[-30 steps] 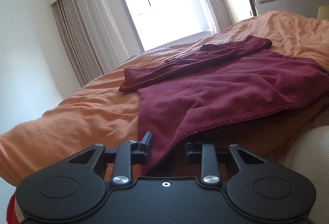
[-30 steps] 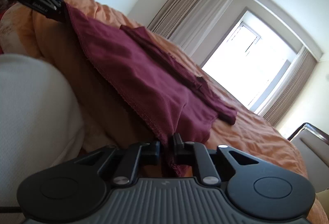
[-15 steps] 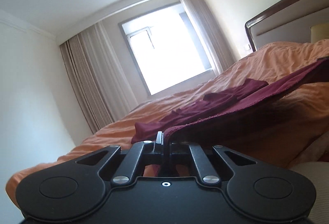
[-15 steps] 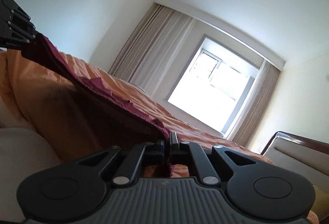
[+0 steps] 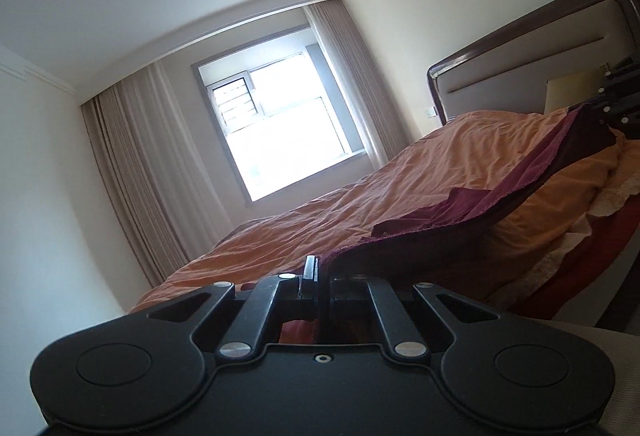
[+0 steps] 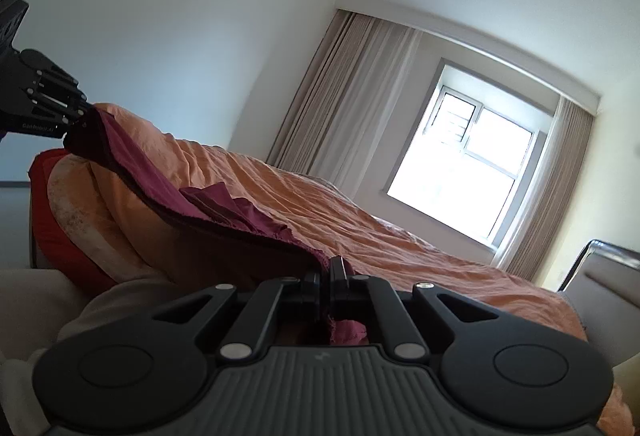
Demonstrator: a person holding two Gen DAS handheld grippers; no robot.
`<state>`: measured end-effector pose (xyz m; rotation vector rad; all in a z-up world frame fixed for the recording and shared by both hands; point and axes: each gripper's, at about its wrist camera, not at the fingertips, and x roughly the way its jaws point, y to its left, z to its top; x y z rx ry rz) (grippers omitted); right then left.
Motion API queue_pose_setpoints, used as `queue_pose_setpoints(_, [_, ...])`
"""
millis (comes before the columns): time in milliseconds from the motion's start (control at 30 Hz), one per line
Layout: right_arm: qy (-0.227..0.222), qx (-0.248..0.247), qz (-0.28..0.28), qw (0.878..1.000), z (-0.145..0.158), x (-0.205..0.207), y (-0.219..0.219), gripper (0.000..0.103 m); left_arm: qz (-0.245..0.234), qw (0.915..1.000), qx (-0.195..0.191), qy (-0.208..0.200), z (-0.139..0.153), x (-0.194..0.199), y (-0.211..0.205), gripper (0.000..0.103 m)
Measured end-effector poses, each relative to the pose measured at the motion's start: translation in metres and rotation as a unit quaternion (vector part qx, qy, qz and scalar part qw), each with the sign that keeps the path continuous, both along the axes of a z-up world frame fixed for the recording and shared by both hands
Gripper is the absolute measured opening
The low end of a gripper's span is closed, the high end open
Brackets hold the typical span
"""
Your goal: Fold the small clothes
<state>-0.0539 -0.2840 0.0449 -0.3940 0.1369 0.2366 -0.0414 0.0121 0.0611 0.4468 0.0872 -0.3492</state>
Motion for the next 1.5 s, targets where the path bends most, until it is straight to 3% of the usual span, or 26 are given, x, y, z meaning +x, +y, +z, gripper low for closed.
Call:
queue_pose_setpoints(133, [0.008, 0.004, -0.005, 1.000, 0.008, 0.036, -0.008, 0.005, -0.009, 0.9988, -0.030, 0.039, 0.010, 0.011, -0.002, 0.004])
queue_pose_setpoints(267, [0.020, 0.008, -0.018, 1.000, 0.037, 0.094, -0.017, 0.005, -0.007, 0.9945, -0.061, 0.085, 0.034, 0.054, 0.001, 0.005])
queue_pose_setpoints(467, [0.053, -0.017, -0.035, 0.998, 0.060, 0.214, -0.027, 0.005, 0.029, 0.9872, -0.054, 0.147, 0.080, 0.157, -0.005, 0.005])
queue_pose_setpoints(633, [0.103, -0.005, -0.059, 0.993, 0.050, 0.321, -0.039, 0.006, 0.035, 0.9787, -0.063, 0.192, 0.096, 0.264, -0.018, 0.006])
queue_pose_setpoints(767, [0.151, 0.000, -0.073, 0.986, 0.023, 0.396, -0.044, 0.006, 0.048, 0.9576, -0.103, 0.265, 0.084, 0.354, -0.016, 0.006])
queue_pose_setpoints(900, [0.199, 0.010, -0.081, 0.977, -0.015, 0.450, -0.043, 0.006, 0.067, 0.9364, -0.128, 0.319, 0.051, 0.437, -0.009, 0.007])
queue_pose_setpoints(1100, [0.230, -0.001, -0.092, 0.969, -0.052, 0.491, -0.038, 0.008, 0.086, 0.9113, -0.166, 0.367, -0.013, 0.509, 0.002, 0.007])
queue_pose_setpoints(1200, [0.241, 0.004, -0.098, 0.966, -0.059, 0.502, -0.038, 0.031, 0.092, 0.8994, -0.186, 0.385, -0.038, 0.526, 0.009, 0.011])
queue_pose_setpoints(1267, [0.245, 0.015, -0.101, 0.964, -0.059, 0.500, -0.041, 0.068, 0.109, 0.8858, -0.205, 0.402, -0.049, 0.534, 0.015, 0.027])
queue_pose_setpoints(1333, [0.246, 0.030, -0.101, 0.963, -0.057, 0.497, -0.047, 0.083, 0.114, 0.8729, -0.231, 0.414, -0.053, 0.538, 0.024, 0.043])
queue_pose_setpoints(1367, [0.249, 0.037, -0.104, 0.962, -0.056, 0.496, -0.050, 0.095, 0.113, 0.8707, -0.241, 0.414, -0.052, 0.538, 0.027, 0.059])
queue_pose_setpoints(1433, [0.248, 0.054, -0.107, 0.961, -0.053, 0.493, -0.058, 0.100, 0.117, 0.8684, -0.256, 0.408, -0.047, 0.536, 0.035, 0.084])
queue_pose_setpoints(1500, [0.252, 0.064, -0.111, 0.959, -0.051, 0.490, -0.064, 0.101, 0.121, 0.8667, -0.261, 0.408, -0.041, 0.536, 0.041, 0.091])
